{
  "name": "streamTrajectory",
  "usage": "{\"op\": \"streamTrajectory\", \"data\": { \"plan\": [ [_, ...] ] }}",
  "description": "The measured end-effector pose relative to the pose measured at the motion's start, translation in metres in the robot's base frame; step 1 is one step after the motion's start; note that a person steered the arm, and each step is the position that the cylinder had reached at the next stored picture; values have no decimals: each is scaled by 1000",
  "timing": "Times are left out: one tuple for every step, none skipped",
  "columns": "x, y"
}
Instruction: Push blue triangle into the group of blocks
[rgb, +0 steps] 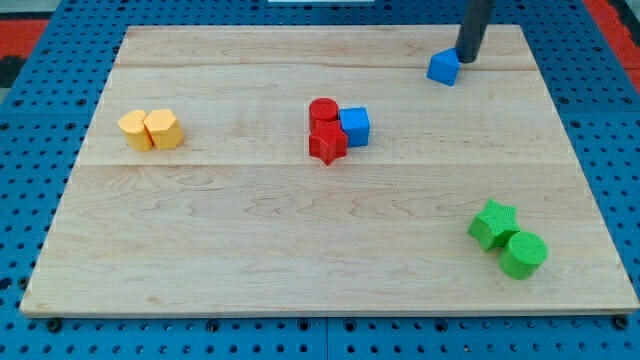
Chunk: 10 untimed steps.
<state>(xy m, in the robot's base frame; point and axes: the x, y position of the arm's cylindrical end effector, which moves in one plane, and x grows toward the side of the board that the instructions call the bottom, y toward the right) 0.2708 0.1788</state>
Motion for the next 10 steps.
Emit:
{"op": "streamTrajectory", "data": {
  "plan": [
    [31,-7],
    [36,-42],
    [21,-43],
    [5,-33],
    [12,-70],
    [14,-103],
    [40,-103],
    [58,-103],
    [34,-84],
    [25,-102]
  ]
}}
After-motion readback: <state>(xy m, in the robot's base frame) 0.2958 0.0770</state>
